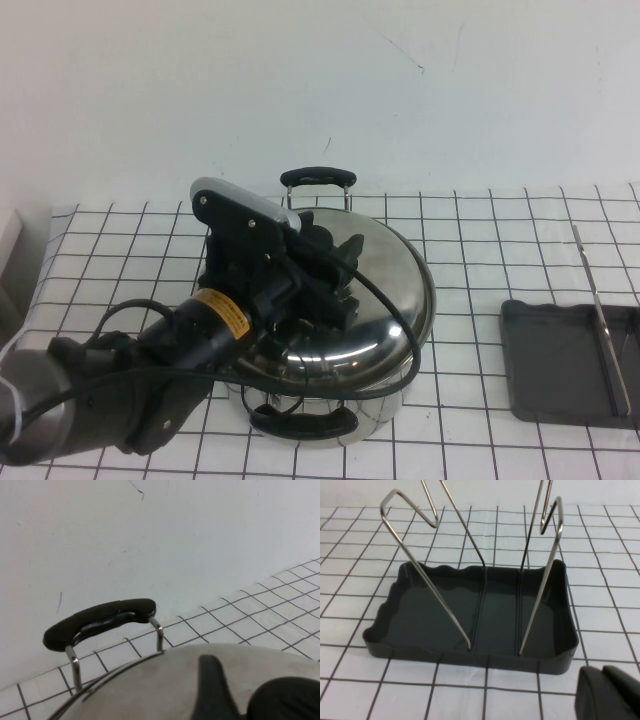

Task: Put pot lid on rack
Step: Open the pot, then hand over the pot lid

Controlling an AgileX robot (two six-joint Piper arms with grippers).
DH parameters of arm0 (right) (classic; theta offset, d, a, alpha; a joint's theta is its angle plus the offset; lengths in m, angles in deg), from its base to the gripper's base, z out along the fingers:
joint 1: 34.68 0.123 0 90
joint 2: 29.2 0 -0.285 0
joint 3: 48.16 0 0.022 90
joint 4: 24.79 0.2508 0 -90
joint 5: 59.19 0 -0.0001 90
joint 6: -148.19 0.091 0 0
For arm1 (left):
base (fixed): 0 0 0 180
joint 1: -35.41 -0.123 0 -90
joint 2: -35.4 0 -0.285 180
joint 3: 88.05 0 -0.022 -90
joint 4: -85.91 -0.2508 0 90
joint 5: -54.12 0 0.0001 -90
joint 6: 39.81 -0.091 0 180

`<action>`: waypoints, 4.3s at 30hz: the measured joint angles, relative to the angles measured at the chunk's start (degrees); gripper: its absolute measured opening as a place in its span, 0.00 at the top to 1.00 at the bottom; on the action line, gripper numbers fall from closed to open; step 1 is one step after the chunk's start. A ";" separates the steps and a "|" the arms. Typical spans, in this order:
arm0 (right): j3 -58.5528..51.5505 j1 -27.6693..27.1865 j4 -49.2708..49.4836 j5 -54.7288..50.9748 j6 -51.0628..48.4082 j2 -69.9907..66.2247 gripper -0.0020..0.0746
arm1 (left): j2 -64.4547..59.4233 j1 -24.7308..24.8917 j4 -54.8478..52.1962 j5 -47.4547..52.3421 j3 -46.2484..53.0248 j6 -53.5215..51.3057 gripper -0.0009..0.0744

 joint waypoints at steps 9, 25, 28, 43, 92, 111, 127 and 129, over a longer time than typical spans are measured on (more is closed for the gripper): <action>0.00 0.00 0.00 0.00 0.00 0.00 0.98 | 5.10 0.00 -2.06 1.79 -0.11 -0.28 0.57; 0.00 0.00 0.00 0.00 0.00 0.00 0.98 | 20.35 0.00 -11.03 -5.09 0.08 32.61 0.57; 0.00 0.00 0.00 0.00 0.00 0.00 0.98 | 18.81 0.00 -11.11 -5.09 0.08 33.58 0.57; -0.20 0.00 23.36 6.36 17.60 0.00 0.98 | 15.04 0.00 -12.76 -6.69 0.11 29.27 0.57; 37.57 1.56 102.58 -30.29 -72.01 -67.59 0.29 | 2.98 0.00 -10.67 -18.88 0.11 39.49 0.57; 48.81 7.91 103.18 -32.17 -70.07 -78.81 0.66 | 2.89 -0.32 -10.22 -20.09 0.11 40.07 0.57; 49.03 8.35 101.99 -28.42 -78.57 -75.16 0.94 | 2.75 -1.80 -14.47 -20.16 0.11 38.87 0.25; 49.03 8.35 101.08 -26.93 -78.81 -73.33 0.94 | 3.02 -3.11 -16.47 -20.16 0.11 39.03 0.25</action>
